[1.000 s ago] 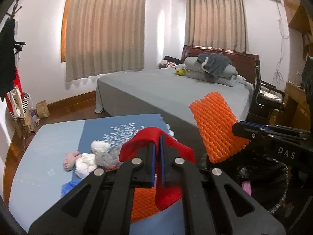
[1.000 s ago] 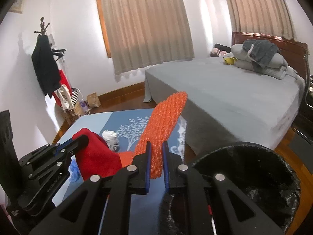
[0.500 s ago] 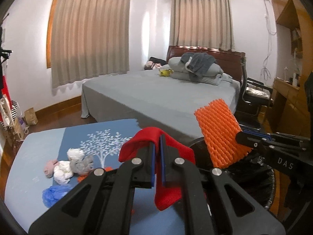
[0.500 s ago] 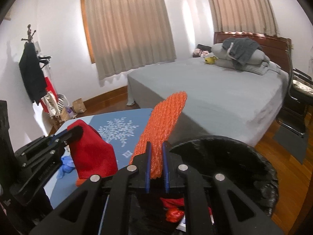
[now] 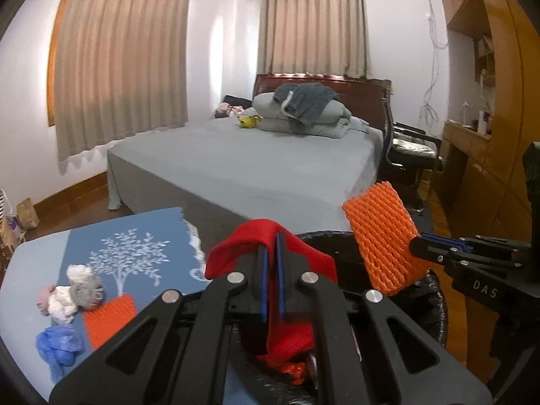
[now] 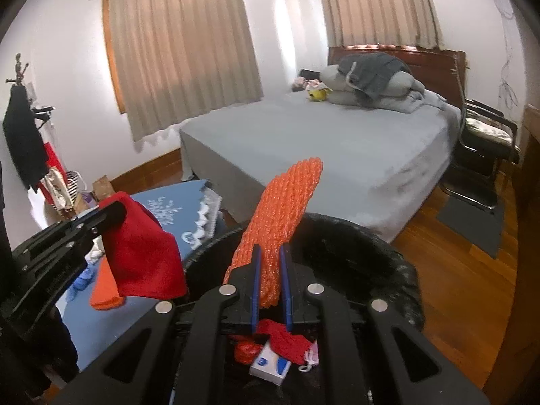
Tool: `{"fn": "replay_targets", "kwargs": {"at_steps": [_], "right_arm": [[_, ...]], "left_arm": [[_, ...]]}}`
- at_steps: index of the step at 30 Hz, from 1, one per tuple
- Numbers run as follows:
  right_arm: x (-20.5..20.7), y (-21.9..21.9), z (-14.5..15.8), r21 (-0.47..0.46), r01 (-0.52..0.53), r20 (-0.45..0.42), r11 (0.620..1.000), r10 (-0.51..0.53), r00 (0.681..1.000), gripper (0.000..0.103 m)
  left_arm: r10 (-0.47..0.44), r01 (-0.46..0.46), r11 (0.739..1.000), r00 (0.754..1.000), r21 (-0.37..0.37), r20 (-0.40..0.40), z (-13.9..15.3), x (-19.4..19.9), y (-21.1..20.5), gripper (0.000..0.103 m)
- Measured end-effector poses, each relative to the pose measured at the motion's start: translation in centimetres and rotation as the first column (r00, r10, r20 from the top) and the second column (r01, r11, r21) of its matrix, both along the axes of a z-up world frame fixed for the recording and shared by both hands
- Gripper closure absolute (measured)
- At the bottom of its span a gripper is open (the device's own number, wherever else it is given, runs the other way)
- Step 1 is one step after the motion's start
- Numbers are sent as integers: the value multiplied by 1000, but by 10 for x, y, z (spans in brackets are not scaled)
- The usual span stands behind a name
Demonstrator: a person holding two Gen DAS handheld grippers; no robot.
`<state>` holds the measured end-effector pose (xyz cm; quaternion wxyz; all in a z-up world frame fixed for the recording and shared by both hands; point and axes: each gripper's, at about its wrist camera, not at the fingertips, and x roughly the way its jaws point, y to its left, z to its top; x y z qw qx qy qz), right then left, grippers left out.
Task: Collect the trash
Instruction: 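Lift and carry the orange pad and red cloth over the trash bin with both tools, then open both tools to drop the pad and cloth into the bin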
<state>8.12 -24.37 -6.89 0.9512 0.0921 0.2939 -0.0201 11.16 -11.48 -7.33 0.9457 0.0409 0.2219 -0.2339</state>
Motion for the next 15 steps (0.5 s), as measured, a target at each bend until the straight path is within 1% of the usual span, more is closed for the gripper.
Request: {"fn": "replay_targets", "kwargs": {"at_steps": [5, 14, 15], "right_arm": [[-3, -12, -9, 1, 28, -25, 1000, -28, 999, 92], [-4, -31, -28, 4, 63, -79, 998, -63, 995, 92], [-4, -34, -31, 5, 66, -87, 998, -65, 994, 89]], "left_arm": [[-47, 47, 999, 999, 11, -25, -11, 1, -21, 99], [-111, 115, 993, 988, 30, -106, -41, 13, -47, 98], [-121, 125, 992, 986, 31, -119, -45, 16, -50, 97]]}}
